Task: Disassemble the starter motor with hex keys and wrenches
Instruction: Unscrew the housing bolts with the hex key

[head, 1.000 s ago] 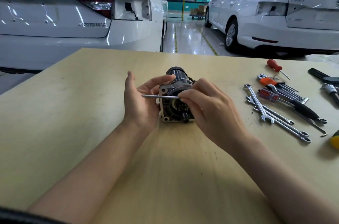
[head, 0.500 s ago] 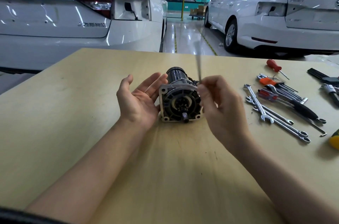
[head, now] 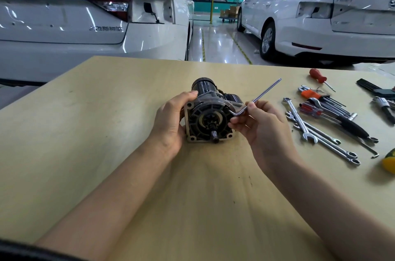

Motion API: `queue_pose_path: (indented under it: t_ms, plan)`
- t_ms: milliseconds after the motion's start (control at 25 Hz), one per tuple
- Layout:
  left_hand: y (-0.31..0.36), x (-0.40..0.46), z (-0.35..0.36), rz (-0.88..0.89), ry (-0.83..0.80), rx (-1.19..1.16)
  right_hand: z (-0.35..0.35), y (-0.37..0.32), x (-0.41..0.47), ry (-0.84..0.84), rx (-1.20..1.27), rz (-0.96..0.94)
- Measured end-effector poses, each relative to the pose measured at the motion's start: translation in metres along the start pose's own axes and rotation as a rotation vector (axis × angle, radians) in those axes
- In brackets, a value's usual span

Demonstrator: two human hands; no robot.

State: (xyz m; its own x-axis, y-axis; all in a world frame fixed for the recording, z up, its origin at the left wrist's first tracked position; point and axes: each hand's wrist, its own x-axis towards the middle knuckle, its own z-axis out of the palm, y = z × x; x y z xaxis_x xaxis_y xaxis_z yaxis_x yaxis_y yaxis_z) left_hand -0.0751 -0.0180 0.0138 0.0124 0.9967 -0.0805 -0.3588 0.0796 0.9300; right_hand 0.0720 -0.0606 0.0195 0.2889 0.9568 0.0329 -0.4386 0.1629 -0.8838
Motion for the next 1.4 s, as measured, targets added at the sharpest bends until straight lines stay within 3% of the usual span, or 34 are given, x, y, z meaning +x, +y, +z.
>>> queue_pose_path:
  t_ms: [200, 440, 640, 720, 920, 1000, 1080, 1200, 1400]
  plan:
    - [0.001, -0.001, 0.0, 0.002, -0.005, -0.009, 0.002, 0.002, -0.002, -0.031, -0.103, -0.082]
    - [-0.001, 0.002, 0.0, -0.021, 0.01, -0.001, 0.0, 0.004, -0.001, -0.265, -1.127, -0.915]
    - [0.002, 0.009, -0.019, -0.198, -0.058, -0.427, -0.001, 0.011, -0.001, -0.384, -1.402, -1.083]
    - [0.0, 0.011, -0.022, -0.206, -0.063, -0.473, -0.002, 0.01, 0.0, -0.395, -1.431, -1.08]
    - [0.0, 0.012, -0.021, -0.194, -0.081, -0.419, -0.002, 0.007, -0.003, -0.377, -1.253, -1.0]
    - [0.002, 0.009, -0.019, -0.171, -0.087, -0.359, -0.002, 0.006, -0.003, -0.243, -0.969, -0.84]
    - [0.003, 0.005, -0.014, -0.098, -0.098, -0.221, -0.001, 0.005, -0.004, -0.13, -0.652, -0.541]
    - [0.003, -0.001, -0.005, 0.031, -0.084, 0.024, 0.002, 0.004, -0.004, -0.046, -0.362, -0.217]
    - [0.001, -0.003, 0.0, 0.085, -0.06, 0.123, 0.003, 0.001, -0.003, -0.022, -0.102, -0.073]
